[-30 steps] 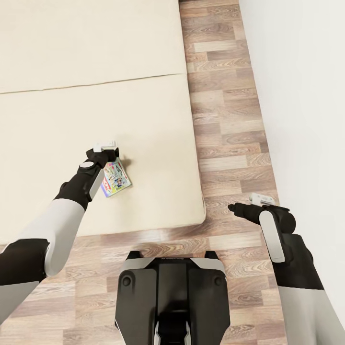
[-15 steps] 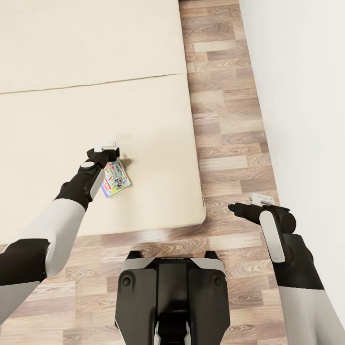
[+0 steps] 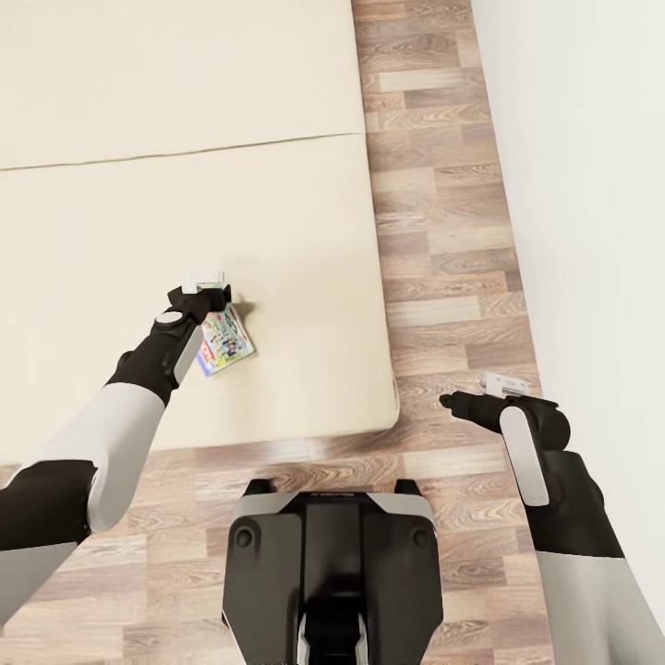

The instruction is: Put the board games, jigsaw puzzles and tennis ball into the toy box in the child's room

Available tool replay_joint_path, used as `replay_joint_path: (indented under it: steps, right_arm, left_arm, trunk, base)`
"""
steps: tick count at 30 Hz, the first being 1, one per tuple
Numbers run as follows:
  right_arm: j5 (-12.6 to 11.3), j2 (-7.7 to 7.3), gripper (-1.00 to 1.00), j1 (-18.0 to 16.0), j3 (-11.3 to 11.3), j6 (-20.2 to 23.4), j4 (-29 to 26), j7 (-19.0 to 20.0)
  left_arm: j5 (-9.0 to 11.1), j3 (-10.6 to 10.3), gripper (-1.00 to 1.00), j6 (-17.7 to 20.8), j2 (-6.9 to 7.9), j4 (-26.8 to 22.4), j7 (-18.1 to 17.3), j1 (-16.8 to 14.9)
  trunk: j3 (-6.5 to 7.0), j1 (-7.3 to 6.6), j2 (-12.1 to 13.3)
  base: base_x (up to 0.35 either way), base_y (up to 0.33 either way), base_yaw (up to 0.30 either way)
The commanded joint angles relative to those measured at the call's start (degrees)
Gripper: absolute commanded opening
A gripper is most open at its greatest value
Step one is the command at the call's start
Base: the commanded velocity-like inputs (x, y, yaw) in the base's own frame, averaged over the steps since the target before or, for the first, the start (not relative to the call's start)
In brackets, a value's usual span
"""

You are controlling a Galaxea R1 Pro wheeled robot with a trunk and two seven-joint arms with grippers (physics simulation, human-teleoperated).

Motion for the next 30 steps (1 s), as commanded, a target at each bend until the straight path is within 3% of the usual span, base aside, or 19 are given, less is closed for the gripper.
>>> replay_joint_path:
  steps: [1,13,30]
  right_arm:
    - [-0.6,-0.02,1.0,-0.02,0.01,0.17,-0.05,-0.53]
    - [-0.58,-0.02,1.0,-0.02,0.01,0.17,-0.19,-0.53]
    - [-0.57,-0.02,1.0,-0.02,0.01,0.17,-0.29,-0.49]
  left_arm:
    - [0.03,-0.11,1.0,0.36,0.01,-0.06,0.21,-0.01]
    - [0.1,0.02,1.0,0.51,0.2,0.04,0.21,-0.01]
    - [0.1,0.09,1.0,0.81,0.0,0.04,0.19,-0.01]
  trunk:
    - [-0.15,0.03,-0.09]
    - [-1.14,0.03,-0.09]
    - [-1.25,0.03,-0.09]
  base:
    - [0.0,0.0,0.063]
    - [0.0,0.0,0.06]
    - [0.0,0.0,0.005]
